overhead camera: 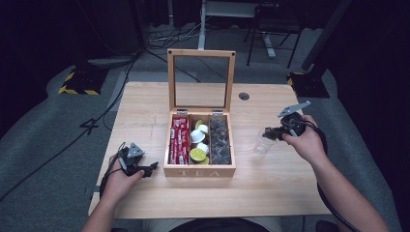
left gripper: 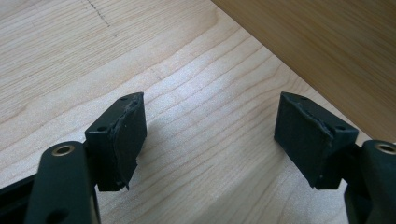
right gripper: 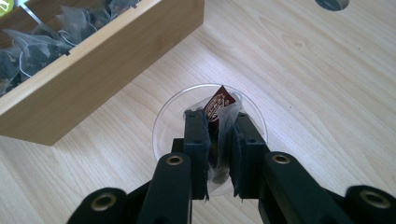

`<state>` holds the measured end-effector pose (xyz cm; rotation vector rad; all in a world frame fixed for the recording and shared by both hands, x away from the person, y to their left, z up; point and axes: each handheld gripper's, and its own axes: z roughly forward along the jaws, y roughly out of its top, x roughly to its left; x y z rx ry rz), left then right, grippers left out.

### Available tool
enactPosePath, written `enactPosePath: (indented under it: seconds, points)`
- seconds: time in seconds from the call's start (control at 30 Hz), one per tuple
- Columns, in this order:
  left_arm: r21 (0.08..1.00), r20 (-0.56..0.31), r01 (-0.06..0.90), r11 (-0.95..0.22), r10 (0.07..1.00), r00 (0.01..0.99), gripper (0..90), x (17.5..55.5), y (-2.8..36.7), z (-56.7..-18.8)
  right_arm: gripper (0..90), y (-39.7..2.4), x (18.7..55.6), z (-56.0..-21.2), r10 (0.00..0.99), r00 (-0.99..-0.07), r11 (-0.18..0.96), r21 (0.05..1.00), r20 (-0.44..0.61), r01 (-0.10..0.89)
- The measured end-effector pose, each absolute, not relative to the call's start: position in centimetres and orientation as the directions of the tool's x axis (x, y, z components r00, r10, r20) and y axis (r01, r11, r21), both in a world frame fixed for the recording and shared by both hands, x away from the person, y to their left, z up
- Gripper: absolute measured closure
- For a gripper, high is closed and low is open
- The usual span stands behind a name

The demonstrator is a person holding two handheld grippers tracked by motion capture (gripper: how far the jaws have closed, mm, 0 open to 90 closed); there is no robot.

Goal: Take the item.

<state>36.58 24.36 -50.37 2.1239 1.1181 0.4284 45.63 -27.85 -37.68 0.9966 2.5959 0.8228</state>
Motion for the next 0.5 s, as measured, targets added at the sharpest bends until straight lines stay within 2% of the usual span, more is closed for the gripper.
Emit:
enactPosePath:
  seconds: [0.23,0.3,0.5]
  points:
    - [0.706,-0.027,0.591,-0.392,0.818,0.575,25.7,36.57,24.35,-50.37,77.0,-27.67,45.74,-38.15,0.671,-0.742,0.617,0.566,-0.015,0.547]
    - [0.705,-0.026,0.591,-0.392,0.818,0.575,25.6,36.57,24.35,-50.37,68.5,-27.69,45.82,-38.25,0.671,-0.741,0.614,0.572,-0.017,0.543]
    - [0.705,-0.027,0.591,-0.392,0.818,0.575,25.7,36.57,24.35,-50.37,57.9,-27.84,45.72,-37.91,0.681,-0.732,0.594,0.598,-0.019,0.538]
